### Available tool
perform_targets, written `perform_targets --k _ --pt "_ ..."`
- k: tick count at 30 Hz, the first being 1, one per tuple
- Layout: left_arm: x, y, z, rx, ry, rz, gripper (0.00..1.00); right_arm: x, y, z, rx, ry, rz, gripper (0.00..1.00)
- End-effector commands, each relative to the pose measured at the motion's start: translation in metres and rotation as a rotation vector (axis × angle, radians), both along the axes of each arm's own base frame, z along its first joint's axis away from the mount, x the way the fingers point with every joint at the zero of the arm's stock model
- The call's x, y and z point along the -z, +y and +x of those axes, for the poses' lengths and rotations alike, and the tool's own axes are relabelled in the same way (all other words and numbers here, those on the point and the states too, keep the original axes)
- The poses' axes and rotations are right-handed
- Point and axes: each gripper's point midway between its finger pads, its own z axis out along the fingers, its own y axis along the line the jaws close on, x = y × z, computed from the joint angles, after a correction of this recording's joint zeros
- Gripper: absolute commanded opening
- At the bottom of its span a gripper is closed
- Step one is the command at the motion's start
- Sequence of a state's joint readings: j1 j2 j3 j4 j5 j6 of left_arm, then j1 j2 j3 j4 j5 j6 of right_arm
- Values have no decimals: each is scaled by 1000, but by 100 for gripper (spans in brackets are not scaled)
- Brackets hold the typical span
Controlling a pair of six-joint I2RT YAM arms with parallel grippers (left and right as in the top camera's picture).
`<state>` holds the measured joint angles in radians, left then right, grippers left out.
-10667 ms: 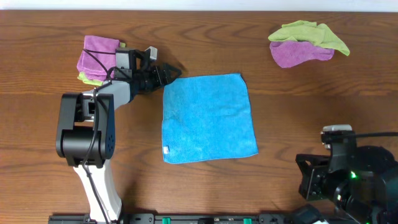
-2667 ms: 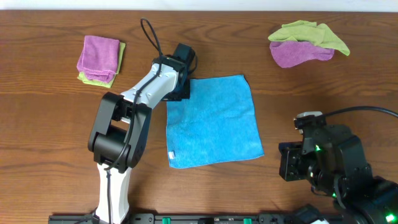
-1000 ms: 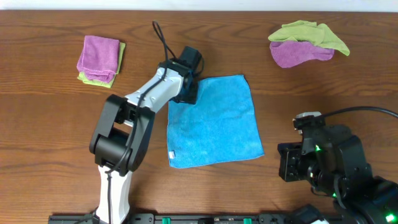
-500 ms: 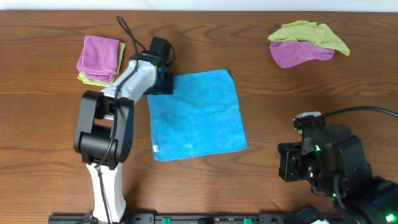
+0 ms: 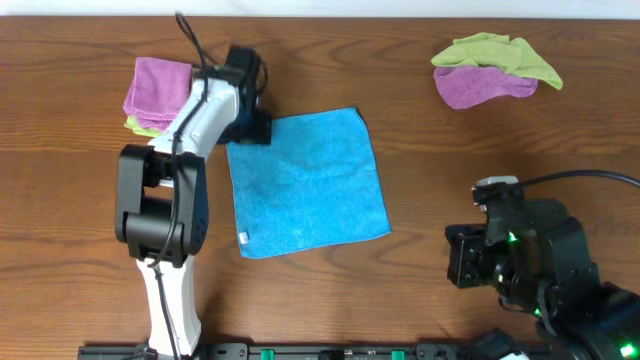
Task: Fold the cloth
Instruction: 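Drag the cloth's top edge leftward with the left gripper to square it, then grasp the blue cloth's bottom-left and bottom-right corners with both grippers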
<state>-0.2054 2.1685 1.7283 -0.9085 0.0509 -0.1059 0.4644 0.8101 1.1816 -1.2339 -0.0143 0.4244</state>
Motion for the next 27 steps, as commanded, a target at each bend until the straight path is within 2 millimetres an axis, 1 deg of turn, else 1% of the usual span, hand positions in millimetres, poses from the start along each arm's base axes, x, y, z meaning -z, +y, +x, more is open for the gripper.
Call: perform_targets --k 1,3,4,6,7,9,10,11,12,13,14,15,16,17,18,19,20,22,23,26,27 --pt "-79 -23 27 33 -143 -136 74 2 -5 8 18 -20 -49 2" --pt "-112 -33 22 51 -164 -202 70 6 -7 14 34 -14 -75 1" --pt "-127 -39 15 61 -160 -241 68 10 -6 19 29 -9 -93 2" --pt "-144 -43 -3 76 -136 -283 63 22 0 29 -3 7 -122 1" --pt "-148 -41 -15 78 -109 -280 58 31 3 34 -11 27 -139 2" --pt "-152 -34 -33 73 -56 -270 56 53 6 42 -13 84 -163 1" --pt "-154 -29 -43 72 -25 -262 53 63 8 44 -17 115 -162 1" --pt "-157 -24 -54 64 4 -257 49 77 14 48 -37 153 -146 2" --pt "-161 -20 -61 62 20 -254 48 86 20 51 -66 175 -125 2" --pt "-166 -16 -70 54 31 -252 44 98 26 55 -91 204 -96 2" --pt "-172 -12 -76 47 27 -253 42 109 26 60 -86 238 -67 2" --pt "-182 -6 -84 38 7 -253 42 119 23 64 -71 269 -40 2" --pt "-191 0 -90 20 -18 -255 43 126 20 68 -58 294 -14 3" --pt "-201 6 -97 9 -44 -258 45 131 16 72 -56 317 29 7" --pt "-209 13 -105 -8 -69 -261 45 132 16 76 -74 326 84 12" --pt "-217 19 -116 -27 -92 -267 48 131 17 79 -103 326 153 16" --pt "-222 25 -130 -40 -107 -267 49 129 16 83 -118 324 210 18" --pt "-221 30 -153 -52 -111 -267 49 129 11 89 -121 323 264 22" --pt "-218 31 -165 -54 -110 -268 49 130 11 91 -131 324 281 24" --pt "-198 28 -195 -53 -124 -298 50 139 13 93 -157 348 295 31" --pt "-191 28 -202 -63 -134 -307 50 143 14 92 -160 361 294 31"
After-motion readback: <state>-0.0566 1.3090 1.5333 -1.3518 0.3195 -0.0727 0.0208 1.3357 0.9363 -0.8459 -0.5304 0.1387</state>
